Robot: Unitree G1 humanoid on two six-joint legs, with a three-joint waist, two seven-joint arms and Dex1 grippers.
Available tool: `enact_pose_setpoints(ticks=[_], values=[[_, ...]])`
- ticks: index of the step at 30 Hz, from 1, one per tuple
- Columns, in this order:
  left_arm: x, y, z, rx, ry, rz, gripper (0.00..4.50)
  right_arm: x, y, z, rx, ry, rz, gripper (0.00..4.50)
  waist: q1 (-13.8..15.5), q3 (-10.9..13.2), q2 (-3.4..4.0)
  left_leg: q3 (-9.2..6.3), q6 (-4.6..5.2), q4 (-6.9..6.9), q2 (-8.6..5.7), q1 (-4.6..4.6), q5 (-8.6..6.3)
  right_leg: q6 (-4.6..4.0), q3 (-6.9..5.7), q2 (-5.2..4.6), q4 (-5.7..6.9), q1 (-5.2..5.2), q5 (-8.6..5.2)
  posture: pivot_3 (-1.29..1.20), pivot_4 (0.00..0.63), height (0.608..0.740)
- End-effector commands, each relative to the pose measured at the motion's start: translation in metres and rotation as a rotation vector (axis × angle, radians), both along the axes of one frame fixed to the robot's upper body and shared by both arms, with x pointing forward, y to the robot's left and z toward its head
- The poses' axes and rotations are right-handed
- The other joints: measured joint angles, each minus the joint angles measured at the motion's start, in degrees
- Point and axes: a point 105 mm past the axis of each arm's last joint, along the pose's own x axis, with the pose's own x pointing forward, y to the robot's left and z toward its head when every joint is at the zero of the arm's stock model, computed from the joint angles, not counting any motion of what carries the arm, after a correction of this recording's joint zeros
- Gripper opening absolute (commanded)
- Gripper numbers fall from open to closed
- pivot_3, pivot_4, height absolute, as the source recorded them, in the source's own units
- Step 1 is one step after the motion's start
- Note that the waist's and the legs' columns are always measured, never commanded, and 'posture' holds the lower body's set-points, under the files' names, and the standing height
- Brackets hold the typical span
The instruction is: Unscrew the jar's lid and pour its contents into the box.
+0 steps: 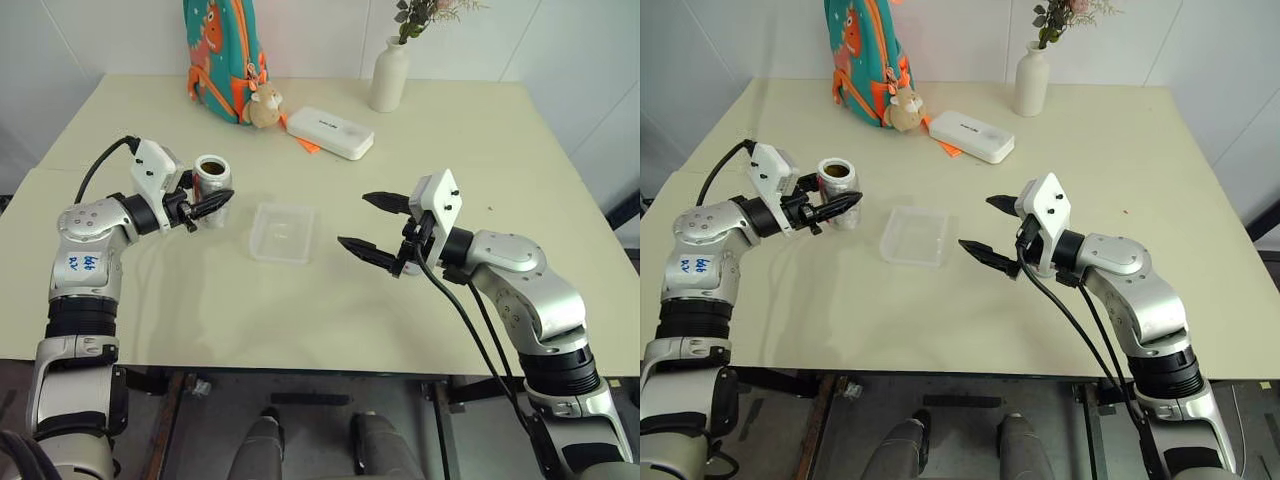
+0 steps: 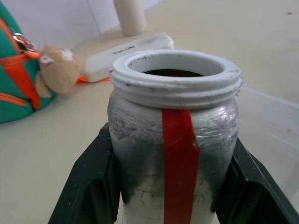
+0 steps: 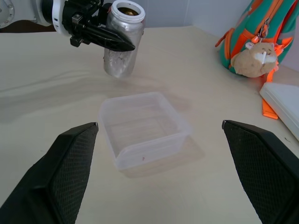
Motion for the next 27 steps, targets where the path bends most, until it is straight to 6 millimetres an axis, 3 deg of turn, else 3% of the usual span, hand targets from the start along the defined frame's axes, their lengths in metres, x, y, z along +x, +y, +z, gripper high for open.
enact_pose_setpoints(ticks=[1, 4, 8, 11, 16, 19, 22, 27], values=[[-0.002, -0.015, 0.014, 0.110, -0.110, 0.006, 2.04, -0.004, 0.001, 0.008, 0.026, -0.047, 0.003, 4.48, 0.05, 0.00, 0.00, 0.00, 0.00, 0.00, 0.00, 0.00, 0.00, 0.00, 0.00, 0.00, 0.00, 0.00, 0.00, 0.00, 0.150, 0.740], [-0.001, -0.017, 0.010, 0.283, -0.187, 0.050, 2.04, -0.004, -0.003, 0.007, 0.034, -0.044, -0.016, 4.48, 0.00, 0.00, 0.00, 0.01, 0.00, -0.01, -0.01, -0.01, 0.00, 0.00, 0.00, 0.00, -0.02, 0.00, 0.00, 0.00, 0.150, 0.740], [0.010, -0.011, 0.025, 0.398, -0.361, 0.213, 2.04, -0.003, -0.006, 0.007, 0.047, -0.044, -0.037, 4.48, -0.08, 0.00, 0.00, 0.01, 0.00, 0.00, 0.00, 0.00, 0.00, 0.00, 0.00, 0.00, 0.01, -0.02, 0.00, 0.00, 0.150, 0.740], [0.008, -0.020, 0.038, 0.676, -0.646, 0.270, 2.04, -0.003, -0.007, 0.007, 0.058, -0.043, -0.045, 4.48, -0.06, 0.00, -0.01, 0.00, 0.00, 0.02, -0.01, 0.00, 0.01, 0.04, 0.00, 0.01, 0.01, -0.01, 0.02, 0.00, 0.150, 0.740], [-0.003, -0.054, 0.038, 1.121, -1.139, 0.163, 2.04, -0.002, -0.006, 0.009, 0.076, -0.047, -0.048, 4.48, 0.32, 0.00, 0.00, 0.02, 0.00, -0.01, -0.04, -0.01, 0.01, 0.08, 0.03, -0.01, -0.04, 0.00, 0.04, 0.00, 0.150, 0.740], [-0.003, -0.064, 0.033, 1.254, -1.339, 0.111, 2.04, -0.001, -0.006, 0.012, 0.093, -0.051, -0.054, 4.48, 0.65, 0.00, -0.01, 0.03, 0.01, 0.00, -0.06, -0.01, 0.00, 0.10, 0.03, -0.02, -0.03, 0.00, 0.04, 0.00, 0.150, 0.740], [0.006, -0.067, 0.030, 1.363, -1.460, 0.085, 2.04, -0.001, -0.006, 0.014, 0.109, -0.053, -0.060, 4.48, 0.88, 0.00, -0.01, 0.03, 0.02, 0.00, -0.06, -0.02, 0.01, 0.11, 0.03, 0.00, 0.01, -0.02, 0.05, 0.00, 0.150, 0.740], [0.021, -0.072, 0.025, 1.446, -1.522, 0.028, 2.04, -0.001, -0.007, 0.015, 0.131, -0.054, -0.075, 4.48, 1.18, 0.00, -0.01, 0.03, 0.03, -0.01, -0.07, -0.02, 0.02, 0.13, 0.03, 0.00, 0.02, -0.04, 0.04, 0.00, 0.150, 0.740]])
